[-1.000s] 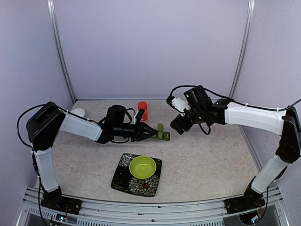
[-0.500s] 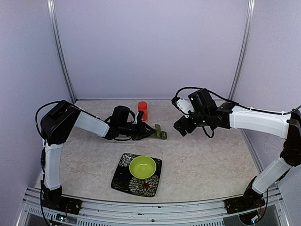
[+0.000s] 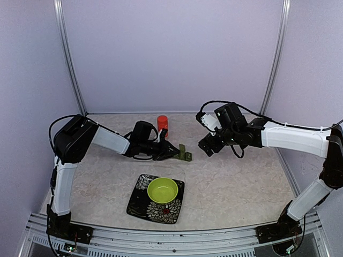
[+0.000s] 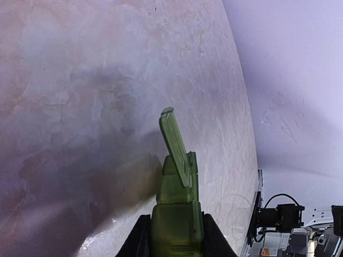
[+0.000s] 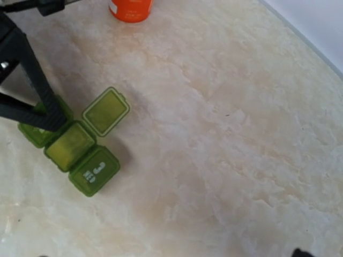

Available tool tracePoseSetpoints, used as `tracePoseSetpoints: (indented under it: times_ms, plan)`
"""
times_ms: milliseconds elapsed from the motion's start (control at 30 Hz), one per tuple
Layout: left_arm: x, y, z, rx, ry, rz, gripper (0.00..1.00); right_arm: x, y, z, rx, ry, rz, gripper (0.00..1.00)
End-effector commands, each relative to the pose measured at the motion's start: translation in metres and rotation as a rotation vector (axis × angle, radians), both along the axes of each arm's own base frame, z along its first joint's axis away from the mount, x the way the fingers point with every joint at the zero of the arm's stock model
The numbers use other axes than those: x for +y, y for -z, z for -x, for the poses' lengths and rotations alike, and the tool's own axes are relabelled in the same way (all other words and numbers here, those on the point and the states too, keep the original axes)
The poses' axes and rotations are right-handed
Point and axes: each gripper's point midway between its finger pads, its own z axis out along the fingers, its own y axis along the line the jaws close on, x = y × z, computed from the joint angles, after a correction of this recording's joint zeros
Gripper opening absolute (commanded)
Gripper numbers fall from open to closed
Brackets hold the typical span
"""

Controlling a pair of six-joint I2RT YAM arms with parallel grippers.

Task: Sort the pills into containers
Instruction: Place the pill container at the center of the board.

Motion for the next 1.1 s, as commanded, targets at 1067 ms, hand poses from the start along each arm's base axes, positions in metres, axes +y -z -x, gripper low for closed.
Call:
tracePoseSetpoints:
  times_ms: [1067]
  plan:
    - [0.059,-0.017,-0.037,-0.27,-0.164,-0.331,0.63,0.057,0.062,-0.044,0.13,-0.039,-0.129,0.88]
